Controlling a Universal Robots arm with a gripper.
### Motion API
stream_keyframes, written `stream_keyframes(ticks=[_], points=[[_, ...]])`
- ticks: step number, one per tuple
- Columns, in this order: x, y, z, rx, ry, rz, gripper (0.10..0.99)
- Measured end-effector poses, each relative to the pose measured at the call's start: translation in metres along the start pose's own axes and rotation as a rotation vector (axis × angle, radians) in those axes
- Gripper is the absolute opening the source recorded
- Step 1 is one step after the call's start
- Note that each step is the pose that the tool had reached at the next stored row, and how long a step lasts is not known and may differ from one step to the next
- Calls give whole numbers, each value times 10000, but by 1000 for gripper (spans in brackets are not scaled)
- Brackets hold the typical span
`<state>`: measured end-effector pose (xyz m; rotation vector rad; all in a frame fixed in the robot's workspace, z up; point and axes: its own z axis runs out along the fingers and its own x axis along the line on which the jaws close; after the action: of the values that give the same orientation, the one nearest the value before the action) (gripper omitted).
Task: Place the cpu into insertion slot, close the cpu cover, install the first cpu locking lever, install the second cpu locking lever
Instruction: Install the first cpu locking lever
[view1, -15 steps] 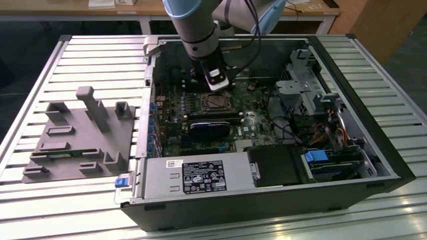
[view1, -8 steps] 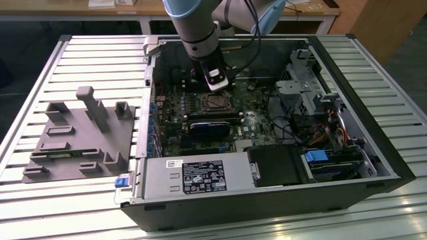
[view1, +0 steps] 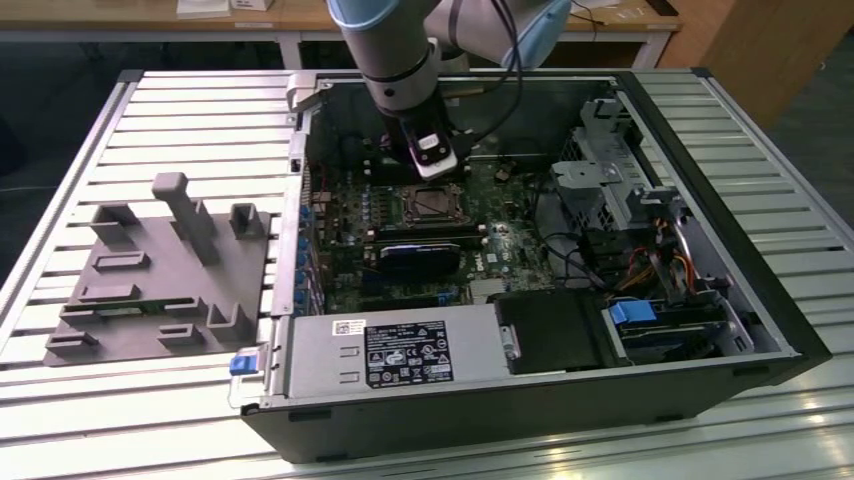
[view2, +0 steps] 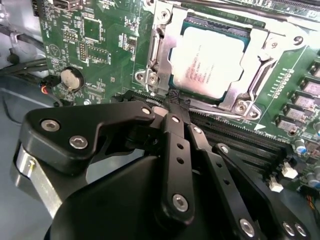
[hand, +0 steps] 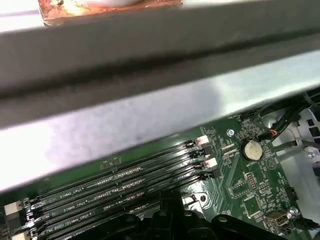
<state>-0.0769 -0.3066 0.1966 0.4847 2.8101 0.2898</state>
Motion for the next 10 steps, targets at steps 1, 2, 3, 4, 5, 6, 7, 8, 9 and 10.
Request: stream_keyframes(ticks=[1,2,3,4,5,6,7,8,9,10], points=[[-4,4,-17,-1,0,0,102],[-8,8,-32,-2,0,1,102],[-11,11,-44,-4,1,2,102],[-13,14,-55,-8,2,3,102],[-16,16,-64,-9,3,3,102],[-17,17,-67,-10,3,3,102],[-17,17,-67,-12,2,4,102],[-17,18,-67,-14,2,4,102],[-17,18,-69,-12,2,4,102],[-17,18,-70,-9,3,3,102]])
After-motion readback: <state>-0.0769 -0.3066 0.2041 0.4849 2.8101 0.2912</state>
